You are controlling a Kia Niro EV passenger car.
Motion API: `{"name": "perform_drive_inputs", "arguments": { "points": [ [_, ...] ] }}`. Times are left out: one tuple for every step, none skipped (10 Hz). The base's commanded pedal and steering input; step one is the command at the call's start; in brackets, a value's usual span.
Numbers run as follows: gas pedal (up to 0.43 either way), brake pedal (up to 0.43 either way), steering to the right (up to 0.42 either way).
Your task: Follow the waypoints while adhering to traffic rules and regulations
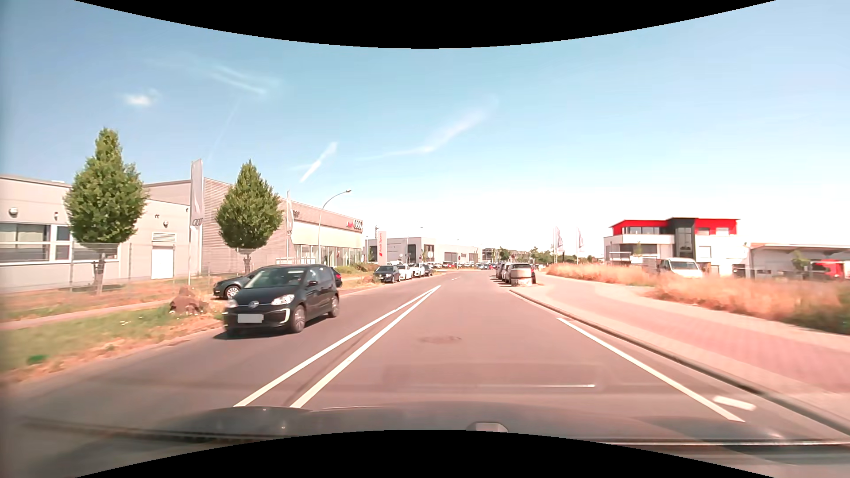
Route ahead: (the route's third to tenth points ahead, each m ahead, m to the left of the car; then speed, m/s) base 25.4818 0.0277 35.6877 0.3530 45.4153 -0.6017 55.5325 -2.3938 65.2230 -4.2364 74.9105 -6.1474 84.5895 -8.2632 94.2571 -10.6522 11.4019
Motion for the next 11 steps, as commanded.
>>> {"name": "perform_drive_inputs", "arguments": {
  "points": [
    [0.098, 0.000, 0.011],
    [0.087, 0.000, 0.011],
    [0.079, 0.000, 0.011],
    [0.067, 0.000, 0.011],
    [0.067, 0.000, 0.011],
    [0.067, 0.000, 0.011],
    [0.067, 0.000, 0.011],
    [0.059, 0.000, 0.011],
    [0.059, 0.000, 0.010],
    [0.059, 0.000, 0.010],
    [0.047, 0.000, 0.010]
  ]
}}
